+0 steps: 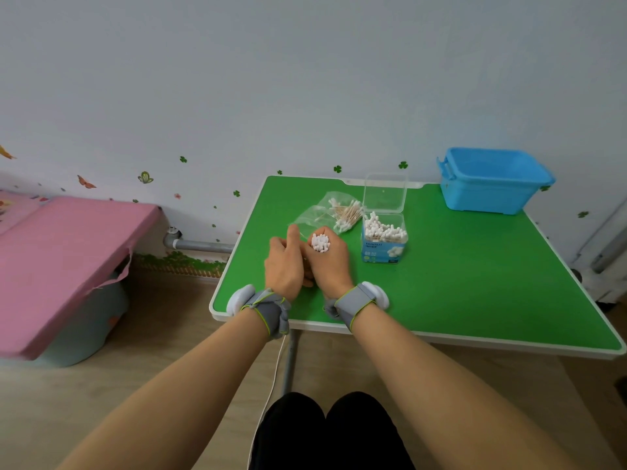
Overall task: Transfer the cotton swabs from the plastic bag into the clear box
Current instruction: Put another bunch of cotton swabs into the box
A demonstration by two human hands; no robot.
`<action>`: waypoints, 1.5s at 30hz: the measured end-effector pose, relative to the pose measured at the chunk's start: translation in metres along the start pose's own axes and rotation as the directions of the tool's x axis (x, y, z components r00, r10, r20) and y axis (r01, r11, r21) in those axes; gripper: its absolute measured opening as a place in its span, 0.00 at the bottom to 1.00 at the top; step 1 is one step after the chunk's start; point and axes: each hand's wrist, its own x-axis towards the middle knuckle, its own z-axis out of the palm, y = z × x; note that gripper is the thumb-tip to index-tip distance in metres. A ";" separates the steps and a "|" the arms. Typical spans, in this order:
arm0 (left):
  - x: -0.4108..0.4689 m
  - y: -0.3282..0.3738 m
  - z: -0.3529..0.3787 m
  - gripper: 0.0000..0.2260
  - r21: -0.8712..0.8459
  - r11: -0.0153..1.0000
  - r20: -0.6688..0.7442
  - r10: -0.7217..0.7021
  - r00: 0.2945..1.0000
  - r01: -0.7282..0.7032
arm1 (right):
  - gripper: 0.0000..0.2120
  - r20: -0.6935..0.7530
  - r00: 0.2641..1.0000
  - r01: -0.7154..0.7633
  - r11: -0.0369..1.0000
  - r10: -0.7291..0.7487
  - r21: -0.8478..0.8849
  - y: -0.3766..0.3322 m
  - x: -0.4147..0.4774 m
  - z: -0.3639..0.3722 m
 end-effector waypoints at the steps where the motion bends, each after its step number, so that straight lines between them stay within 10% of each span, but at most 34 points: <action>1: 0.001 -0.001 0.000 0.21 -0.018 1.000 -0.004 -0.005 1.000 0.005 | 0.17 -0.003 1.000 0.010 1.000 -0.010 0.018 0.000 0.000 0.001; 14: 0.009 -0.009 0.001 0.17 -0.107 0.994 0.066 -0.026 0.997 0.033 | 0.14 0.032 0.998 0.063 0.979 -0.058 -0.195 0.000 -0.001 0.000; 20: 0.001 -0.007 -0.001 0.15 -0.169 0.985 0.115 0.005 0.993 0.015 | 0.14 -0.053 0.989 -0.128 0.981 0.137 0.148 -0.005 0.000 -0.002; 27: -0.005 -0.006 0.001 0.15 -0.082 0.996 0.034 0.039 0.999 -0.036 | 0.11 0.092 0.892 -0.375 0.610 0.443 0.698 -0.023 -0.001 -0.002; 36: -0.015 0.009 0.007 0.18 0.027 0.993 0.114 0.107 0.988 -0.111 | 0.16 0.061 0.855 -0.425 0.628 0.515 0.652 -0.045 -0.009 0.001; 45: -0.019 0.019 0.010 0.18 -0.005 0.986 -0.120 0.167 0.979 -0.169 | 0.15 0.090 0.864 -0.449 0.677 0.495 0.584 -0.051 -0.017 -0.001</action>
